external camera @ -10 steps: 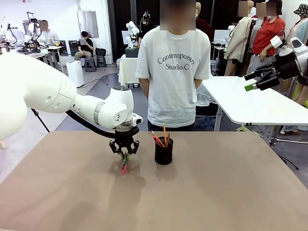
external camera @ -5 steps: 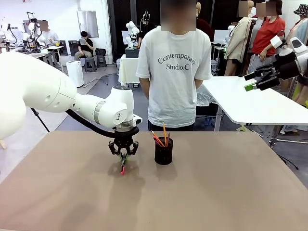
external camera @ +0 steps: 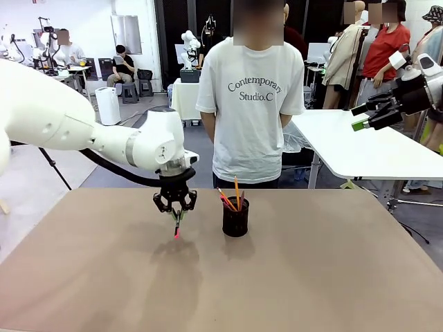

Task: Place the pens into the pen holder.
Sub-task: Pick up a writing instrument from the table and place it into the Pen holder.

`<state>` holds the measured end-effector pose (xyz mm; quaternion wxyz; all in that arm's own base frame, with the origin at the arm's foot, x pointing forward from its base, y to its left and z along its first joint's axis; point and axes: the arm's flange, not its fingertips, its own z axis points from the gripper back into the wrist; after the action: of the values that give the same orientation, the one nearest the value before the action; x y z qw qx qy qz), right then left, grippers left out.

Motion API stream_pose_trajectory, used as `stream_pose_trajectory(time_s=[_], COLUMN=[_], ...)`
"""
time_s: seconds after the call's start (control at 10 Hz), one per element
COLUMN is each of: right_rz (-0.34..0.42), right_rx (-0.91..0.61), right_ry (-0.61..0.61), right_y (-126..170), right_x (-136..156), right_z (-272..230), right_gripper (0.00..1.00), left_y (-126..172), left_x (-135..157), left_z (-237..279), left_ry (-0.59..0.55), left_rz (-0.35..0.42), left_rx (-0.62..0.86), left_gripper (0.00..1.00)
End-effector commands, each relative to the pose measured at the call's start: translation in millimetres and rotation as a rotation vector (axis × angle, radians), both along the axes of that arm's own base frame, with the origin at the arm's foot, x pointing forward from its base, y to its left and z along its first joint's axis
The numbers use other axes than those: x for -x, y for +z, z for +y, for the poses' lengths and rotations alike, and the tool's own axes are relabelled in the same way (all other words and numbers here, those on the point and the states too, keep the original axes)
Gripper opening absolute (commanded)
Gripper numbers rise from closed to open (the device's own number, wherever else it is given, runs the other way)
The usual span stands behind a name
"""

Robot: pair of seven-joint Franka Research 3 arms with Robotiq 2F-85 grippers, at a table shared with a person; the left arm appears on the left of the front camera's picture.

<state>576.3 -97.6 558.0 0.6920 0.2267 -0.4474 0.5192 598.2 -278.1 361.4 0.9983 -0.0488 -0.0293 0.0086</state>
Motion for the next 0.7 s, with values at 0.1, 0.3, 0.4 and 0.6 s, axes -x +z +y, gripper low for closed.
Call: stream_pose_trajectory(time_s=[0.1, 0.3, 0.4, 0.6], right_rz=[0.025, 0.025, 0.025, 0.025], right_rx=[0.010, 0.010, 0.010, 0.010], right_ry=[-0.005, -0.005, -0.005, -0.005], right_y=[4.0, 4.0, 4.0, 4.0], right_x=[-1.0, -1.0, -1.0, -1.0], right_z=[2.1, 2.1, 2.1, 2.1], right_gripper=[1.00, 1.00, 1.00, 1.00], left_y=[42.9, 79.1, 93.9, 108.6], left_x=[19.3, 20.4, 19.5, 20.1], left_z=[33.3, 34.4, 32.5, 27.4], left_ry=[-0.120, -0.195, -0.249, -0.384], left_rz=[-0.052, -0.140, -0.183, -0.349], left_rx=[0.324, 0.544, 0.653, 0.798], left_gripper=[0.00, 0.00, 0.00, 0.00])
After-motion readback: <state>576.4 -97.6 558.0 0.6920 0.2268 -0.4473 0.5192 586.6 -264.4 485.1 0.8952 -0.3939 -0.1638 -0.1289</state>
